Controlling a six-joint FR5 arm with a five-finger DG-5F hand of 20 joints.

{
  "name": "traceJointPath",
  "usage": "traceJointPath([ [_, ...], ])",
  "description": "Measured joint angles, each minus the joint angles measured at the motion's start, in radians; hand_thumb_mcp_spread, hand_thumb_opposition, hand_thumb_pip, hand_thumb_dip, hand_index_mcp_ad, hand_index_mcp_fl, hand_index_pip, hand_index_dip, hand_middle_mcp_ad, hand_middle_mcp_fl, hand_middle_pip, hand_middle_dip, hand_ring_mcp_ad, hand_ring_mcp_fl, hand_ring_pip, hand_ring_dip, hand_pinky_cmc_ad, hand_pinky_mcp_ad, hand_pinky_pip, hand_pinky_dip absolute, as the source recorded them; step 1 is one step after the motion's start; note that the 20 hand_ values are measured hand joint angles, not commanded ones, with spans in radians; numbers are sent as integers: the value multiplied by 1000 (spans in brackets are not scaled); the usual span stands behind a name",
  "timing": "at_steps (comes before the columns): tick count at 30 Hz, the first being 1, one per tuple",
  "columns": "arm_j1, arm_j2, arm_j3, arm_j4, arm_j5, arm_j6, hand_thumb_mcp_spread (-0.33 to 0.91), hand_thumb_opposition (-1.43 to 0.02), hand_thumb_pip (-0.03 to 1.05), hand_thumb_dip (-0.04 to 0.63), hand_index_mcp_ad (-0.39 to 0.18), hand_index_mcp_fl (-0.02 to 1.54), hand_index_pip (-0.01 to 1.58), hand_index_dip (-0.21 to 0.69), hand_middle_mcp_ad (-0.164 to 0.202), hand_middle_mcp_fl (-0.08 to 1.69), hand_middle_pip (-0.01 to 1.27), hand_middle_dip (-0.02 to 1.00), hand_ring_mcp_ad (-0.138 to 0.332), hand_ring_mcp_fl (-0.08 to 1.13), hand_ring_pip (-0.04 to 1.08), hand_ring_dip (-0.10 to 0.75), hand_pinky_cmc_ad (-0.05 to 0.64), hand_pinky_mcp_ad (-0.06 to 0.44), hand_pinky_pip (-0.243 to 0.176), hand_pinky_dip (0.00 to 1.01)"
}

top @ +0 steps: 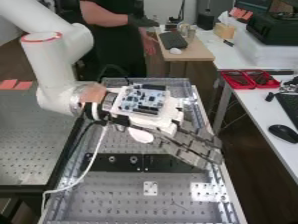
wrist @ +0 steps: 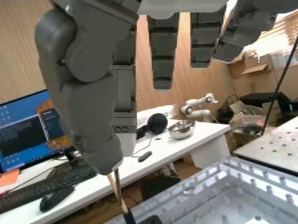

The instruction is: Grab the drill bit and place it in the clear container

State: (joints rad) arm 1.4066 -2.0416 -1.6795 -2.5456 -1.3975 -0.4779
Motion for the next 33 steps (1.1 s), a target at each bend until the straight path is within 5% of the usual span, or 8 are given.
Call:
traceJointPath([
  [16, 140, 143, -17, -63, -32, -97, 604, -972, 422, 265, -140, 901, 1037, 122, 87, 304, 145, 171, 213, 89, 96, 5, 265, 152, -112, 171],
  [33, 351, 130, 43, -87, 38, -99, 609, -983, 422, 267, -138, 915, 1004, 129, 82, 314, 141, 171, 215, 98, 96, 5, 279, 150, -112, 169],
])
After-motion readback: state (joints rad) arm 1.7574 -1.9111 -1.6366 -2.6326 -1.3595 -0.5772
